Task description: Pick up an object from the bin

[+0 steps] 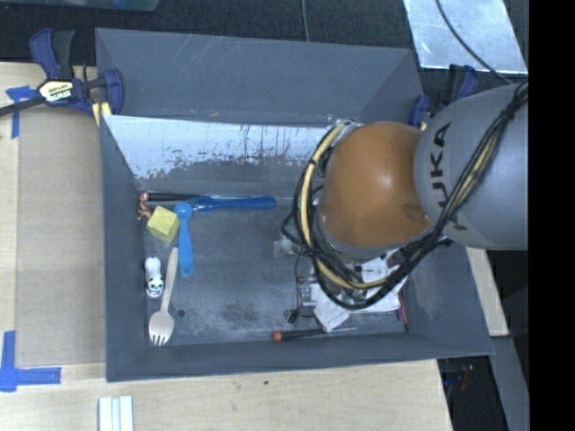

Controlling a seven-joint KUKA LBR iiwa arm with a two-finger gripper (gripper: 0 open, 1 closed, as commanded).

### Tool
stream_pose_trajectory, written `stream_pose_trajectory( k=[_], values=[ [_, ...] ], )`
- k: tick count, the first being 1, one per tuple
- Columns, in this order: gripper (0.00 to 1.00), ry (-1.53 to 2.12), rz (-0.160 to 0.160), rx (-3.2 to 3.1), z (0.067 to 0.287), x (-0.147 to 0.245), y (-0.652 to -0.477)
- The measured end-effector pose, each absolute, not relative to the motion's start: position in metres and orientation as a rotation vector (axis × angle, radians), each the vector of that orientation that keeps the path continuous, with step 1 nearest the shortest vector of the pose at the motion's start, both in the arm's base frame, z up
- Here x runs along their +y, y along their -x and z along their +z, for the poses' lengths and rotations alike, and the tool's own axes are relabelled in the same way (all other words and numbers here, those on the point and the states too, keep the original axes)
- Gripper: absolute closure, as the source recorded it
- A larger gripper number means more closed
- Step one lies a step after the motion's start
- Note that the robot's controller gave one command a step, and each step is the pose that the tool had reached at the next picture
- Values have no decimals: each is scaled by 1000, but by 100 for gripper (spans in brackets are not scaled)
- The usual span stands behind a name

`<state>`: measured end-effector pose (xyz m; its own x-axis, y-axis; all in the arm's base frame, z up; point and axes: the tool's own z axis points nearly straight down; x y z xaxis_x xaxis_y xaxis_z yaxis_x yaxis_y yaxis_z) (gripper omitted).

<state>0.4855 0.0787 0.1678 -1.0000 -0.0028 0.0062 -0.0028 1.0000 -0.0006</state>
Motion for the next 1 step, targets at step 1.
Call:
stream_pose_trajectory(
  k=[1],
  values=[
    [0,1,-1,-3144,172,78,-487]
  ],
)
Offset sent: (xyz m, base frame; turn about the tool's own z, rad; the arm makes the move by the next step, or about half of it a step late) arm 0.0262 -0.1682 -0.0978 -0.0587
